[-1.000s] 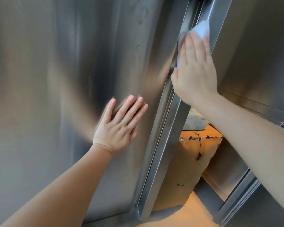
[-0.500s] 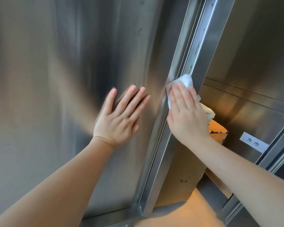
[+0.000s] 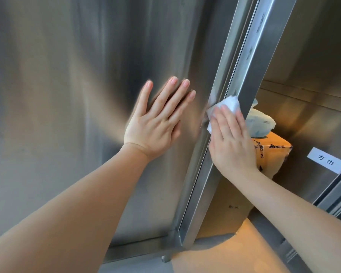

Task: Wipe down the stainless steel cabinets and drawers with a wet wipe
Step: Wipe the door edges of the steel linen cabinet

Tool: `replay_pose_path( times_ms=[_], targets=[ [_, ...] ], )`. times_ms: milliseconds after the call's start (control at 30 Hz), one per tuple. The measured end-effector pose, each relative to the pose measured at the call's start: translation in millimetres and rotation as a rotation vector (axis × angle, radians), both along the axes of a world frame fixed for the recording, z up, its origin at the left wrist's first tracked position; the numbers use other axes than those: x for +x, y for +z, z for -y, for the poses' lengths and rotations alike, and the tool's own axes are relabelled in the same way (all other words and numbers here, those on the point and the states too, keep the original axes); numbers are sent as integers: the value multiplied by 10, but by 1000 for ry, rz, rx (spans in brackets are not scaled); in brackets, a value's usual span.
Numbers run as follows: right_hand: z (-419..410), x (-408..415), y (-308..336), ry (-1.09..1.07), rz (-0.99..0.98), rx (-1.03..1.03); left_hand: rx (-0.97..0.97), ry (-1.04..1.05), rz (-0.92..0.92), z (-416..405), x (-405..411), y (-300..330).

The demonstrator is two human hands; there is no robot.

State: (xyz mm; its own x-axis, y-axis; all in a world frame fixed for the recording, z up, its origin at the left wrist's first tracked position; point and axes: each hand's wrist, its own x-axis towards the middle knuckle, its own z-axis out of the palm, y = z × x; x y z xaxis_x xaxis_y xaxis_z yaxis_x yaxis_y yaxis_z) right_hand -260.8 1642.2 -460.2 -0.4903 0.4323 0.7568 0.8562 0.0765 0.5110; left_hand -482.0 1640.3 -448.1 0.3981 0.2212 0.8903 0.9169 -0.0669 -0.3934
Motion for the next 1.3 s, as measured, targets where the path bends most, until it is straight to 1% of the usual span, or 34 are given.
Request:
replay_pose_path(
  times_ms=[33, 100, 167, 200, 267, 333, 433, 533, 600, 667, 733, 833, 900, 967, 1033, 1133, 1233, 1300],
  targets=[
    [14, -5, -139, 2, 18, -9, -4, 5, -4, 1, -1, 3],
    [142, -18, -675, -14, 112, -82, -11, 14, -7, -2, -11, 9],
    [330, 9, -1282, -32, 227, -254, -16, 11, -1, -8, -8, 6],
    [404, 25, -1499, -38, 255, -329, -16, 11, -1, -1, 1, 4],
    [464, 29, -1662, -49, 233, -381, -21, 11, -4, 24, 20, 13],
    [432, 3, -1469, -37, 169, -358, -36, 0, 3, 64, 17, 22],
    [240, -60, -780, -26, 40, -173, -66, -48, 73, 148, 25, -102],
    [66, -103, -205, 21, -56, -8, -104, -107, 64, 254, 155, -512],
    [44, -111, -203, 50, -89, 28, -165, -114, 12, 307, 239, -857],
    [83, -98, -543, 53, -52, 27, -222, -75, -36, 315, 238, -1183],
    [169, -68, -1118, 30, 46, -27, -252, -26, -50, 293, 173, -1440],
    [332, -27, -2059, -22, 190, -242, -226, 5, -53, 197, 81, -1648],
    [456, -11, -2592, -58, 250, -415, -196, 14, -59, 120, 64, -1701],
    [563, -7, -2944, -66, 274, -557, -164, 18, -69, 53, 57, -1729],
    [598, 6, -3059, -48, 282, -598, -140, 20, -79, 26, 49, -1743],
    [544, 36, -2830, 21, 295, -502, -129, 11, -77, 26, 48, -1741],
    [381, 68, -2190, -45, 299, -238, -123, 3, -71, 32, 52, -1730],
    [231, 41, -1716, -119, 224, -63, -109, -8, -68, 30, 54, -1731]
  ],
)
